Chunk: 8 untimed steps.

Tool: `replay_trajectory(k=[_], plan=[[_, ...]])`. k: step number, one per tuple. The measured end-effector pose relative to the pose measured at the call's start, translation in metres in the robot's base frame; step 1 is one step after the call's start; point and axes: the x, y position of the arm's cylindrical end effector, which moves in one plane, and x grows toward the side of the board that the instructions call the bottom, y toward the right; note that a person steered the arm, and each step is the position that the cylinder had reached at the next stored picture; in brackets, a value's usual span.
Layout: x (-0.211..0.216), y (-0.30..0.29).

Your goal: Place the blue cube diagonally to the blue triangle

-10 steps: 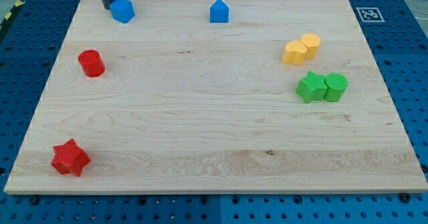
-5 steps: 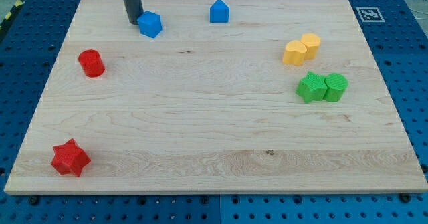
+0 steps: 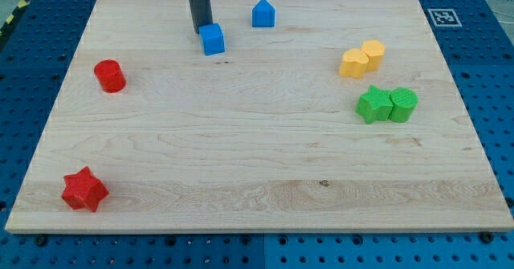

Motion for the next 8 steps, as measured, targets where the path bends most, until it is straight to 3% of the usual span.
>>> replay_trajectory(k=[8], plan=[[0.012,0.036]])
